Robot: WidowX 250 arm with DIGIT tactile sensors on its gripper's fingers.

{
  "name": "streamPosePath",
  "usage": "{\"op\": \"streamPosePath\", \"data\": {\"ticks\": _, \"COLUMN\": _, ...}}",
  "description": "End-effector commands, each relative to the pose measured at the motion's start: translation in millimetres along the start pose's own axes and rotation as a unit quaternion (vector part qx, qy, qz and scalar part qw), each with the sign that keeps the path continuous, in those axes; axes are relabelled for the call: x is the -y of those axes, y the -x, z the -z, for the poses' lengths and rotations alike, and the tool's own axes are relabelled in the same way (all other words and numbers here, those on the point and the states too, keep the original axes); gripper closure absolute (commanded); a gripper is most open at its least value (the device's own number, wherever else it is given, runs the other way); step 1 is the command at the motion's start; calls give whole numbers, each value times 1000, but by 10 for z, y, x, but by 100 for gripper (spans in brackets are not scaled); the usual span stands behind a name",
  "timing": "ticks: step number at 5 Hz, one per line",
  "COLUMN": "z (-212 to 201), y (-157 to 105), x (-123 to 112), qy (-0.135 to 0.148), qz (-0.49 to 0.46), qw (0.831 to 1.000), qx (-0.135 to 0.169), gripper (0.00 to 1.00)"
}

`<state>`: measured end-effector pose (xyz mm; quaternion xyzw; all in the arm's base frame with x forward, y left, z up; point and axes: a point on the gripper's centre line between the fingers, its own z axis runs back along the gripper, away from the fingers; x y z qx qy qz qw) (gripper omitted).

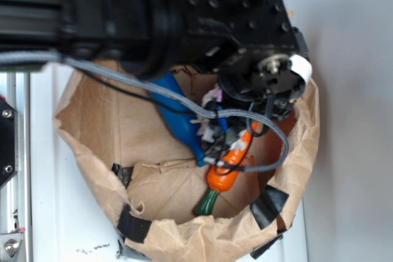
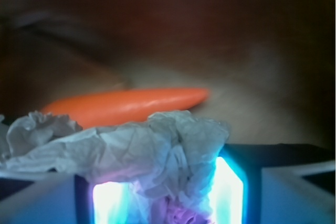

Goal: Grab the white paper.

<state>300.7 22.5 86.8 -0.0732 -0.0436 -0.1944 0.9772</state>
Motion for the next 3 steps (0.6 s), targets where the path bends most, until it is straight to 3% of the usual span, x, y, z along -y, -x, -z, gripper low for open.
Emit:
{"op": "streamPosePath", "data": {"ticks": 1, "z": -753, "y": 210, "x": 138, "qy": 2, "qz": 31, "qw": 997, "qx": 64, "gripper": 100}}
{"op": "streamPosePath", "data": {"ticks": 2, "z": -899, "y": 374, "x": 217, "qy": 3, "qz": 60, "qw": 996, "qx": 71, "gripper": 100}}
{"op": "streamPosePath", "data": {"ticks": 3, "z": -856, "y": 418, "x": 237, "qy": -36, "qz": 91, "qw": 995, "qx": 34, "gripper": 3}}
